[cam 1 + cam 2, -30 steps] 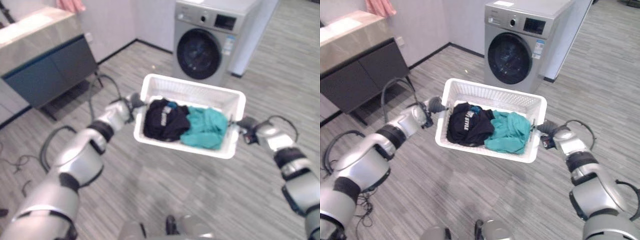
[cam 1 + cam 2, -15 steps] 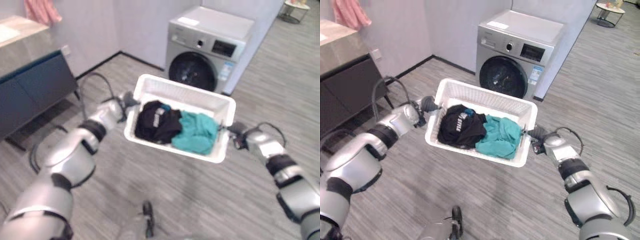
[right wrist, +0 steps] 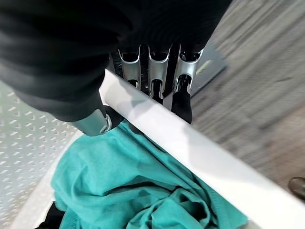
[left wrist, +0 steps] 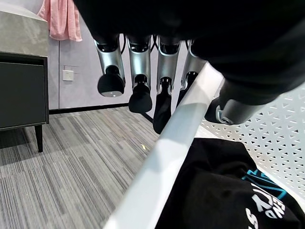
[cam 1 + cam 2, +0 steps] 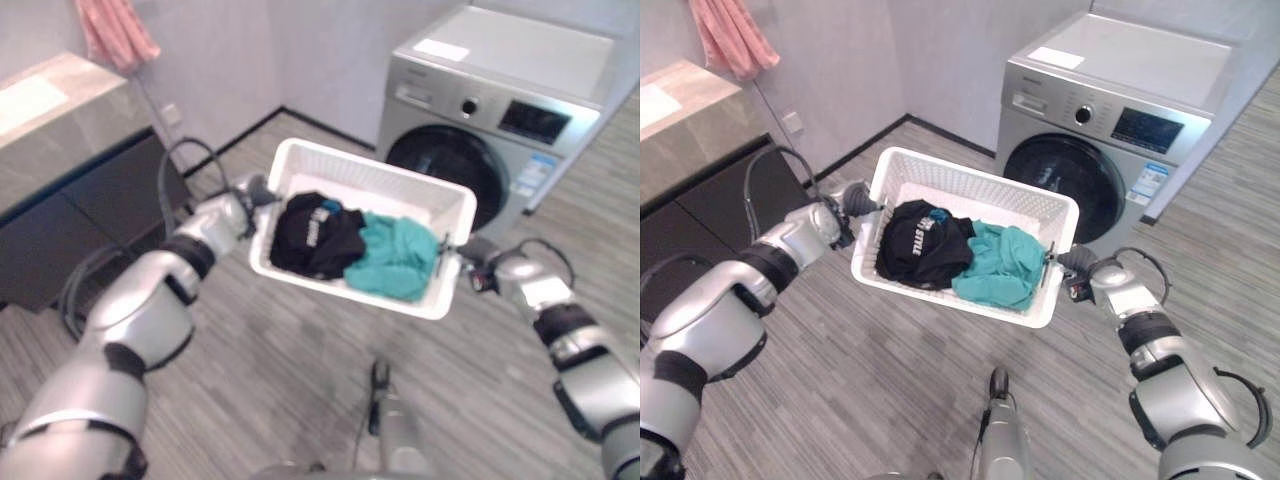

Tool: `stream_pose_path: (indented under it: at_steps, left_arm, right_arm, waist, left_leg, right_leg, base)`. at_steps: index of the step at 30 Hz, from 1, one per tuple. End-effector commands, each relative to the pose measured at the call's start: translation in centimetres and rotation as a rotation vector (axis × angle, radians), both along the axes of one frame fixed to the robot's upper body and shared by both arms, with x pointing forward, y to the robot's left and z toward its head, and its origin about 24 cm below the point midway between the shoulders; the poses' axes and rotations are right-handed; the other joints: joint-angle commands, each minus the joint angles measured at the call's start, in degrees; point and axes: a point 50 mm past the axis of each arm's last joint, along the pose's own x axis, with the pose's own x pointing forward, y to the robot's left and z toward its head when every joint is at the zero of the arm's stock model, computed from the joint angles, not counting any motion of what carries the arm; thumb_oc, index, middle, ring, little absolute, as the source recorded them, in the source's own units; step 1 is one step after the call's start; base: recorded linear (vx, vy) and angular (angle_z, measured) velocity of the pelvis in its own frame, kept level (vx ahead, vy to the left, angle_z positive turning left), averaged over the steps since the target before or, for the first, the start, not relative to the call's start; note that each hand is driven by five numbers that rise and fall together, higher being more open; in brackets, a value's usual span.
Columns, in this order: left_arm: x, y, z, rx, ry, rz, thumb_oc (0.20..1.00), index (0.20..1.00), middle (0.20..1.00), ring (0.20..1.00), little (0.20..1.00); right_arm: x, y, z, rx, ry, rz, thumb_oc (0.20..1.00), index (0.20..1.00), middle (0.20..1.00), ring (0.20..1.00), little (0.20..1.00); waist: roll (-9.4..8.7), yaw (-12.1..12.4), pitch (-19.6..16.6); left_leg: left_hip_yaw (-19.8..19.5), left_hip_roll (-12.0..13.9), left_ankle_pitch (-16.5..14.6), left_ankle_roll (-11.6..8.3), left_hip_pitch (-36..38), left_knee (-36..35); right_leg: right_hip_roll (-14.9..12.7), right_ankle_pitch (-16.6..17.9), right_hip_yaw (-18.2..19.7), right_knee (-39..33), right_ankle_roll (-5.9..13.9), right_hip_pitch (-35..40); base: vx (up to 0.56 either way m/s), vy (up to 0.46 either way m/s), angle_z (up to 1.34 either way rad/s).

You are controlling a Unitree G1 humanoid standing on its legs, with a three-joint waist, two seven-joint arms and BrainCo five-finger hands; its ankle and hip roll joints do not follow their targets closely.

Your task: Grab the laundry basket,head to the washer,open it,put in the laundry and shut it.

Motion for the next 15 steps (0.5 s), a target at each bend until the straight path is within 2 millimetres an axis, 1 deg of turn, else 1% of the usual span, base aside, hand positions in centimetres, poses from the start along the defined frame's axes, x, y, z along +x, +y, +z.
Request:
stream_pose_path:
  at_steps: [1, 2, 3, 4, 5, 6, 7, 8, 9, 10, 11, 12, 13, 14, 15]
  left_arm:
    - [0.5, -3.6, 3.7, -0.067, -0.154, -0.144, 0.200, 0.200, 0.200, 0.200, 0.200]
    - [0.5, -3.6, 3.6, -0.067, -0.153, -0.143, 0.200, 0.200, 0.200, 0.200, 0.200]
    - [0.5, -3.1, 3.4, -0.060, -0.142, -0.135, 0.200, 0.200, 0.200, 0.200, 0.200]
    - [0.5, -2.8, 3.2, -0.063, -0.133, -0.129, 0.200, 0.200, 0.200, 0.200, 0.200]
    - [0.5, -2.3, 3.3, -0.065, -0.133, -0.123, 0.200, 0.200, 0.200, 0.200, 0.200]
    - [0.5, -2.3, 3.8, -0.058, -0.139, -0.125, 0.200, 0.200, 0.200, 0.200, 0.200]
    - [0.5, -2.3, 3.8, -0.058, -0.140, -0.125, 0.200, 0.200, 0.200, 0.200, 0.200]
    - [0.6, -2.2, 4.6, -0.062, -0.155, -0.124, 0.200, 0.200, 0.200, 0.200, 0.200]
    - [0.6, -1.9, 5.8, -0.061, -0.188, -0.119, 0.200, 0.200, 0.200, 0.200, 0.200]
    - [0.7, -1.9, 7.5, -0.066, -0.231, -0.124, 0.200, 0.200, 0.200, 0.200, 0.200]
    - [0.7, -1.9, 7.5, -0.066, -0.231, -0.124, 0.200, 0.200, 0.200, 0.200, 0.200]
    - [0.6, -2.2, 7.8, -0.071, -0.235, -0.133, 0.200, 0.200, 0.200, 0.200, 0.200]
    - [0.6, -2.2, 7.8, -0.071, -0.235, -0.133, 0.200, 0.200, 0.200, 0.200, 0.200]
    - [0.5, -2.7, 8.1, -0.077, -0.243, -0.159, 0.200, 0.200, 0.200, 0.200, 0.200]
    - [0.5, -2.8, 8.0, -0.071, -0.246, -0.161, 0.200, 0.200, 0.200, 0.200, 0.200]
  right_arm:
    - [2.8, 2.7, 6.7, -0.020, -0.241, 0.137, 0.200, 0.200, 0.200, 0.200, 0.200]
    - [2.8, 2.7, 6.7, -0.020, -0.240, 0.138, 0.200, 0.200, 0.200, 0.200, 0.200]
    - [3.0, 2.8, 6.8, -0.035, -0.230, 0.142, 0.200, 0.200, 0.200, 0.200, 0.200]
    - [3.2, 3.1, 6.8, -0.040, -0.227, 0.150, 0.200, 0.200, 0.200, 0.200, 0.200]
    - [3.3, 2.9, 7.1, -0.044, -0.232, 0.143, 0.200, 0.200, 0.200, 0.200, 0.200]
    - [3.4, 2.9, 7.6, -0.046, -0.244, 0.135, 0.200, 0.200, 0.200, 0.200, 0.200]
    - [3.4, 2.9, 7.6, -0.047, -0.244, 0.136, 0.200, 0.200, 0.200, 0.200, 0.200]
    - [3.5, 3.2, 8.0, -0.039, -0.259, 0.143, 0.200, 0.200, 0.200, 0.200, 0.200]
    - [3.6, 3.7, 8.5, -0.039, -0.280, 0.159, 0.200, 0.200, 0.200, 0.200, 0.200]
    - [3.7, 5.2, 9.4, -0.031, -0.322, 0.207, 0.200, 0.200, 0.200, 0.200, 0.200]
    - [3.7, 5.2, 9.4, -0.031, -0.322, 0.206, 0.200, 0.200, 0.200, 0.200, 0.200]
    - [3.6, 5.5, 9.4, -0.022, -0.330, 0.220, 0.200, 0.200, 0.200, 0.200, 0.200]
    - [3.6, 5.5, 9.4, -0.022, -0.330, 0.220, 0.200, 0.200, 0.200, 0.200, 0.200]
    - [3.2, 6.1, 8.8, -0.011, -0.326, 0.253, 0.200, 0.200, 0.200, 0.200, 0.200]
    - [3.0, 6.3, 8.2, -0.008, -0.311, 0.262, 0.200, 0.200, 0.200, 0.200, 0.200]
  waist:
    - [-0.17, -1.22, -4.61]
    - [-0.10, -1.24, -4.56]
    - [-0.23, -1.35, -5.94]
    - [-0.13, -1.49, -6.59]
    - [-0.10, -1.30, -6.71]
    - [-0.56, -0.97, -6.43]
    - [-0.47, -1.07, -6.48]
    - [-0.93, -0.36, -5.77]
    - [-1.51, 0.57, -5.03]
    - [-2.85, 2.31, -3.90]
    - [-2.77, 2.33, -3.80]
    - [-2.85, 2.63, -3.59]
    - [-2.85, 2.66, -3.57]
    - [-2.59, 3.30, -3.36]
    - [-2.53, 3.85, -3.60]
  left_leg:
    - [3.61, 6.68, 4.39, -0.03, -8.28, 10.06]
    - [3.60, 6.76, 4.32, -0.06, -8.20, 10.10]
    - [2.94, 8.34, 5.15, -0.86, -7.12, 12.57]
    - [2.77, 9.65, 7.58, -1.57, -7.06, 14.89]
    - [2.13, 11.71, 11.15, -2.45, -8.93, 20.29]
    - [0.85, 13.53, 15.21, -2.89, -11.92, 27.46]
    - [0.70, 13.63, 15.11, -2.92, -12.13, 27.67]
    - [-0.94, 15.33, 18.33, -2.62, -14.53, 33.97]
    - [-2.63, 15.64, 19.78, -2.07, -16.52, 38.98]
    - [-4.81, 15.00, 19.83, -0.68, -21.64, 41.50]
    - [-4.85, 15.10, 19.64, -0.65, -21.64, 41.69]
    - [-4.50, 15.61, 19.40, -0.68, -22.59, 39.61]
    - [-4.47, 15.62, 19.39, -0.68, -22.54, 39.60]
    - [-2.71, 17.32, 18.41, -0.98, -23.06, 31.98]
    - [-1.86, 17.62, 18.75, -1.25, -22.90, 25.06]
  right_leg:
    - [-2.43, 2.27, 1.97, -2.35, 8.02, 7.30]
    - [-2.36, 2.27, 1.94, -2.41, 8.02, 7.42]
    - [-0.72, 2.96, 3.43, -1.90, 7.56, 8.54]
    - [0.85, 2.49, 3.69, -1.64, 6.93, 9.32]
    - [2.64, 1.75, 3.60, -1.30, 5.80, 10.52]
    - [3.88, 0.96, 3.49, -0.95, 4.40, 11.75]
    - [3.94, 0.96, 3.36, -0.94, 4.38, 11.70]
    - [5.72, -0.11, 3.04, -0.77, 2.43, 13.33]
    - [7.10, -0.89, 3.27, -0.61, 1.01, 14.42]
    - [8.46, -2.49, 3.56, -1.02, -0.11, 16.63]
    - [8.54, -2.59, 3.53, -0.94, -0.08, 16.68]
    - [8.75, -3.04, 3.60, -1.09, 0.02, 17.38]
    - [8.76, -3.04, 3.62, -1.09, 0.03, 17.41]
    - [9.28, -4.14, 3.02, -1.28, 0.38, 18.89]
    - [9.27, -4.50, 2.72, -1.63, 0.79, 19.40]
  base:
    - [0.27, -0.166, 0.25]
    - [0.39, -0.260, -0.03]
    - [0.38, -0.294, -0.10]
    - [0.45, -0.426, -0.12]
    - [0.26, -0.417, -0.38]
    - [0.12, -0.291, -0.51]
    - [0.12, -0.341, -0.54]
    - [0.11, -0.311, -0.27]
    - [0.25, -0.530, -0.14]
    - [0.18, -0.345, -0.33]
    - [0.19, -0.248, -0.47]
    - [0.06, -0.028, -0.57]
    - [0.17, -0.039, -0.37]
    - [0.17, 0.021, -0.30]
    - [0.19, 0.017, -0.11]
